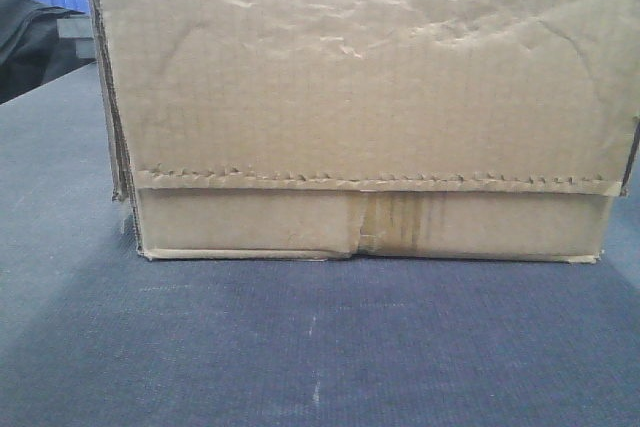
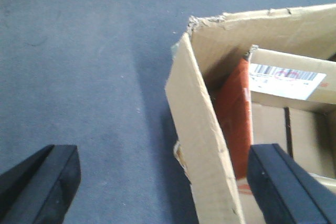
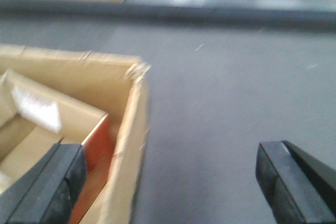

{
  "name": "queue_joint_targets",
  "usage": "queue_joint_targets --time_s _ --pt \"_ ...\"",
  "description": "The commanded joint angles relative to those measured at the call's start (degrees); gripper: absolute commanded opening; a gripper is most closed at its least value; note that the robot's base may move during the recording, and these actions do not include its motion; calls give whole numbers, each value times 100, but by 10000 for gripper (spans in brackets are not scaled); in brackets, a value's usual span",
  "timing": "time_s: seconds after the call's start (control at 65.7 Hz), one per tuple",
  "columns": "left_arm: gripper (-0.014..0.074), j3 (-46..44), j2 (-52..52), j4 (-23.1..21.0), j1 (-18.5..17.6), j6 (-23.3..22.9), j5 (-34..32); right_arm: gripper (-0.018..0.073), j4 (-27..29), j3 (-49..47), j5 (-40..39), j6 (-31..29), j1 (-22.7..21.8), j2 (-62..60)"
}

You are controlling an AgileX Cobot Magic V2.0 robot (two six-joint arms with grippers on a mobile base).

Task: Stack two boxes on right shelf middle

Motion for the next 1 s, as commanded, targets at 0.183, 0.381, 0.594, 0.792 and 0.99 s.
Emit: queue_joint_targets --time_s 0.183,0.381,0.594,0.792,0.99 --pt "535 505 -55 -30 -533 55 -50 559 0 -253 428 -85 442 1125" --pt "535 655 22 246 -800 55 -50 559 0 -253 540 -85 442 1809" --pt "535 665 386 233 -788 55 -50 559 0 -253 642 -85 442 2307" --pt "535 665 756 206 -788 55 -50 559 0 -253 642 -85 442 2620" --pt "535 665 966 253 -788 55 -50 559 0 -253 615 -85 442 2894"
